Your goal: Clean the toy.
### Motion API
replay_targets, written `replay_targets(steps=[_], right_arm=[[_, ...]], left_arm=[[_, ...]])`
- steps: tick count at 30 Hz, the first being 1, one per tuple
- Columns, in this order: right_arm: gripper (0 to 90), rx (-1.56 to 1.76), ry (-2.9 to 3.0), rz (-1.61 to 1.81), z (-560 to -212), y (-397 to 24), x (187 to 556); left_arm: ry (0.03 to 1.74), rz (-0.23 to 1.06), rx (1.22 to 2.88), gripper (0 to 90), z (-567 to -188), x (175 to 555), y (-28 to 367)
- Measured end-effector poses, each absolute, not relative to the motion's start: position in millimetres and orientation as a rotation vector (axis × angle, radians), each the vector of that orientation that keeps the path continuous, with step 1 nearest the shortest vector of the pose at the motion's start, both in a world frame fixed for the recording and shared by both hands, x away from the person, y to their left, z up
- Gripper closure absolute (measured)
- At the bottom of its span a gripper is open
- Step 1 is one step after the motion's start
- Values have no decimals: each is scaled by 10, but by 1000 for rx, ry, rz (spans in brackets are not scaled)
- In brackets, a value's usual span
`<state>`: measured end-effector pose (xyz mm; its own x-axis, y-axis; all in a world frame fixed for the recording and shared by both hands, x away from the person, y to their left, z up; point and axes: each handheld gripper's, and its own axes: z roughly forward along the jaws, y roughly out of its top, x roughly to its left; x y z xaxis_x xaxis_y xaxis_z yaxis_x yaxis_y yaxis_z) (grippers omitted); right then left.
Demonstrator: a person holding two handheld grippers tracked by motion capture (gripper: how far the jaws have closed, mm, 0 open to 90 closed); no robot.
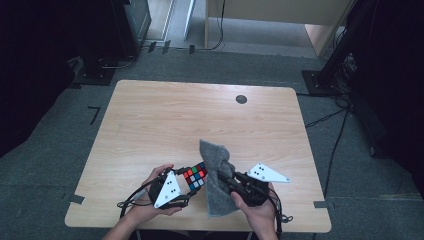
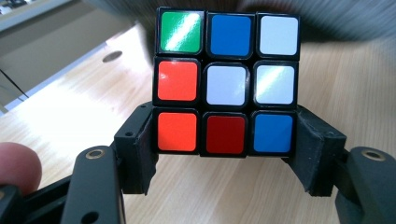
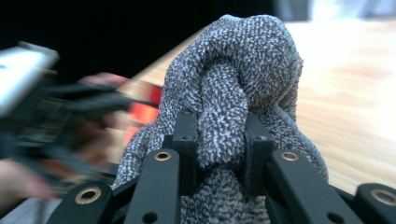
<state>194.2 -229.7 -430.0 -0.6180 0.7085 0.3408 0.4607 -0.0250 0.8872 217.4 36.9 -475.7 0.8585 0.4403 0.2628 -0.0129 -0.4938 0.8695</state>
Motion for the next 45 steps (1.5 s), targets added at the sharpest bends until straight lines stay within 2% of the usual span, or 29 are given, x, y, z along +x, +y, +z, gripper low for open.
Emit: replay_targets(steps=[5, 12, 20, 22, 27, 34, 41, 45], right_arm=[[728, 1186, 2124, 1673, -4316, -2098, 1907], [731, 1404, 2090, 1515, -4574, -2341, 2098], [729, 1225, 2090, 1740, -4325, -2218, 1952], [728, 1228, 2101, 1735, -4355, -2187, 1955], [729, 1362, 2089, 1653, -4507, -2309, 2061], [726, 1218, 2087, 1769, -4321, -2235, 1944], [727, 1342, 2073, 1674, -4450, -2320, 2034], [725, 1328, 2050, 1752, -4416, -2351, 2017]], left_arm=[[273, 609, 2048, 341, -4733, 2118, 331], [274, 574, 1988, 340, -4638, 2143, 414], [253, 576, 2008, 340, -4669, 2120, 380], [243, 600, 2015, 340, -4650, 2099, 378], [249, 558, 1964, 340, -4600, 2107, 421], [233, 558, 1994, 341, -4629, 2095, 383], [240, 533, 1941, 341, -4520, 2080, 432], [242, 539, 1959, 341, -4555, 2100, 429]])
